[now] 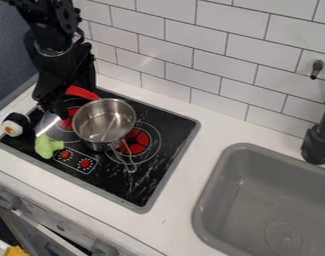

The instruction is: Move the red fork to the left of the stove

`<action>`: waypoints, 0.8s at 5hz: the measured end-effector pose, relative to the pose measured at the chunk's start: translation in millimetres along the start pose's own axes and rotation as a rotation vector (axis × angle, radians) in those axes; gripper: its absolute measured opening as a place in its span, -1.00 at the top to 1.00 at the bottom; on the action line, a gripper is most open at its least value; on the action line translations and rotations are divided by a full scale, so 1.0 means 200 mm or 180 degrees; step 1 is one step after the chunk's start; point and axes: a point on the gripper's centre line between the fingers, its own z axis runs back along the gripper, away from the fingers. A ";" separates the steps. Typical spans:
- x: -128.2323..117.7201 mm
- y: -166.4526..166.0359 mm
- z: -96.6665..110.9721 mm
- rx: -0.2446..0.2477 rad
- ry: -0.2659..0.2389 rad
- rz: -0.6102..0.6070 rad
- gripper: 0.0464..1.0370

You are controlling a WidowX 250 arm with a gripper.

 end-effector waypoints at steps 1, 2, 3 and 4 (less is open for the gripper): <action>-0.02 0.03 -0.04 0.0112 0.0061 0.0015 -0.93; 0.04 -0.05 -0.06 0.0170 0.0072 0.0198 -0.93; 0.10 -0.10 -0.09 0.0252 0.0047 0.0325 -0.93; 0.20 -0.17 -0.14 0.0322 0.0003 0.0487 -0.93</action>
